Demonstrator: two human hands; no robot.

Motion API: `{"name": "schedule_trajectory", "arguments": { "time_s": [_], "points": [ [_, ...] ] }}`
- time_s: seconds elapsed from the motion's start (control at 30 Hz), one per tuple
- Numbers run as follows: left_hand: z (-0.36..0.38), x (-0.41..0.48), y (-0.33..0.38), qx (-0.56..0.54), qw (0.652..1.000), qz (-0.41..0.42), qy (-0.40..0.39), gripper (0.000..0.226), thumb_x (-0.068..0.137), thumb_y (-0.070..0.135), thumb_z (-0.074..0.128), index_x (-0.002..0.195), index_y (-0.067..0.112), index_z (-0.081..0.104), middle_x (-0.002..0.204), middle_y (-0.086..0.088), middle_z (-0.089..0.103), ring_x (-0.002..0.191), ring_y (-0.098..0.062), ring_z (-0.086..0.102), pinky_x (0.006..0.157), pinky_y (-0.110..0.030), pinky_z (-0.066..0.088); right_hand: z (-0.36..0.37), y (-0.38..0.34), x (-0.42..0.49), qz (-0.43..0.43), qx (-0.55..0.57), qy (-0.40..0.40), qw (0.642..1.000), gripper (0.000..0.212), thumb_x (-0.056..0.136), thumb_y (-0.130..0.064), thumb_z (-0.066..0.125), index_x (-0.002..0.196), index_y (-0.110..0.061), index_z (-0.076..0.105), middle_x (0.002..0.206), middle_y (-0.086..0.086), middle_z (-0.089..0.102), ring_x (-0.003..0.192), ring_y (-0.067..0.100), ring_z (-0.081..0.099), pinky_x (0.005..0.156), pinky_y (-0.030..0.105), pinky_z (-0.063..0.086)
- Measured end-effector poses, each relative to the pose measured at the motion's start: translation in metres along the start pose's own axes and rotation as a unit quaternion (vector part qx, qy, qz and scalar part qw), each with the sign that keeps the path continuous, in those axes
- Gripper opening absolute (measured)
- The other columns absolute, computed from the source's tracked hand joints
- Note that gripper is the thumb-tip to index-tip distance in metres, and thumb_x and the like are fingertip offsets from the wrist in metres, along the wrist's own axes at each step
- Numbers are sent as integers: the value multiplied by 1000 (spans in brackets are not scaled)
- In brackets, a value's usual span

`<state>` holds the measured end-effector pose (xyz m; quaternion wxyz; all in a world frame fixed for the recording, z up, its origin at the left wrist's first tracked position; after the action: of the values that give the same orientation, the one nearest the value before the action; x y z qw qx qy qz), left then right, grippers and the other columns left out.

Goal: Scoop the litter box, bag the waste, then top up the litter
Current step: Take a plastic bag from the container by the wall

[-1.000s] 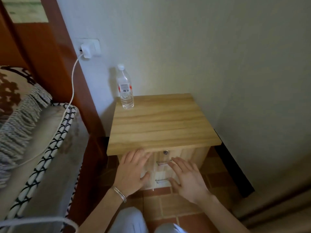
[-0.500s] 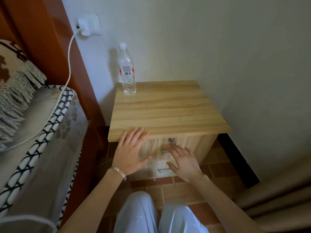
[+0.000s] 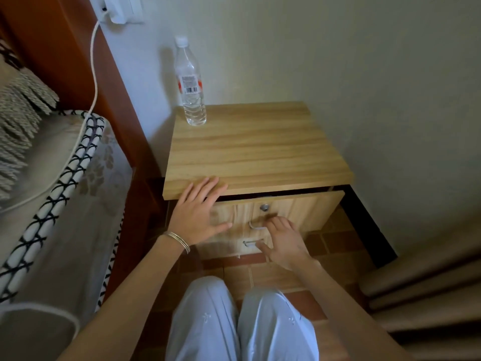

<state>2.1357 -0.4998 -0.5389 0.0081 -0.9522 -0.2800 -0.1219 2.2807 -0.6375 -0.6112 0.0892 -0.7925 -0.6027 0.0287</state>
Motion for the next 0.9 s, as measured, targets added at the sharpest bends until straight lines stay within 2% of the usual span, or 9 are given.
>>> {"name": "schedule_trajectory", "arguments": {
  "time_s": [0.1, 0.23, 0.37, 0.53, 0.6, 0.7, 0.77, 0.83, 0.9],
  "points": [
    [-2, 0, 1, -9, 1000, 3, -14, 94, 68, 83, 26, 147, 34, 16, 156, 9, 12, 144, -10, 5, 118, -38, 5, 1, -4, -27, -21, 13, 35, 999, 57, 82, -59, 33, 119, -20, 53, 121, -4, 52, 120, 17, 43, 107, 33, 25],
    [-2, -2, 5, -7, 999, -4, -46, 102, 64, 87, 18, 149, 30, 10, 157, 8, 4, 144, -11, -3, 118, -40, 1, 13, -9, -55, -1, 22, 15, 1000, 51, 84, -54, 41, 121, -21, 53, 124, -6, 52, 121, 15, 41, 110, 34, 23],
    [-4, -7, 9, 5, 1000, -1, -26, 101, 67, 86, 20, 149, 26, 14, 157, 5, 8, 145, -14, 1, 118, -42, 2, 22, -8, -68, 22, 16, 24, 999, 49, 80, -53, 40, 112, -21, 59, 113, -6, 59, 112, 15, 51, 102, 39, 40],
    [-2, -9, 10, 3, 1000, 7, -4, 98, 71, 83, 28, 148, 23, 21, 155, 2, 17, 144, -17, 11, 116, -48, 11, 22, -7, -72, 14, 52, 16, 998, 50, 87, -52, 35, 125, -24, 52, 128, -7, 53, 123, 11, 41, 108, 38, 33],
    [0, -8, 8, -5, 1000, 9, -8, 97, 71, 83, 29, 148, 24, 21, 155, 3, 17, 144, -16, 11, 116, -46, 11, 13, -7, -75, 7, 106, 23, 994, 45, 91, -46, 36, 130, -26, 47, 133, -8, 47, 126, 9, 39, 110, 30, 27],
    [1, -6, 5, -18, 1000, 11, -16, 98, 70, 85, 27, 148, 25, 21, 156, 4, 16, 144, -15, 10, 117, -44, 8, -28, -13, -72, -27, 156, 117, 980, 31, 93, -35, 45, 118, -22, 57, 117, -6, 57, 108, 8, 54, 91, 24, 46],
    [1, -5, 4, -18, 999, 13, -30, 102, 68, 88, 21, 148, 26, 18, 156, 5, 13, 144, -14, 7, 117, -43, 5, -60, -20, -66, -69, 160, 212, 961, 22, 91, -26, 51, 106, -15, 63, 103, -2, 62, 96, 9, 58, 79, 23, 50],
    [2, -6, 3, -16, 999, 12, -43, 105, 65, 91, 15, 149, 28, 13, 157, 6, 8, 144, -13, 2, 117, -41, 1, -84, -24, -53, -92, 151, 264, 948, 19, 89, -21, 54, 102, -12, 65, 98, 1, 62, 93, 10, 58, 78, 21, 48],
    [2, -5, 3, -17, 998, 9, -51, 106, 63, 92, 12, 148, 29, 7, 157, 7, 3, 144, -12, -2, 117, -40, -2, -97, -22, -29, -91, 147, 252, 952, 23, 89, -25, 54, 105, -12, 65, 101, 1, 62, 94, 11, 59, 80, 23, 48]
  ]
}}
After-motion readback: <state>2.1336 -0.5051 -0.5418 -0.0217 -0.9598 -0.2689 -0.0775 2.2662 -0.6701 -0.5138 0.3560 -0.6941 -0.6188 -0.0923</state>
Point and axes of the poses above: each hand's wrist, its own x-axis towards the middle knuckle, its own z-axis out of the palm, y = z × x, the point moved 7 cm from there along x, towards the middle knuckle
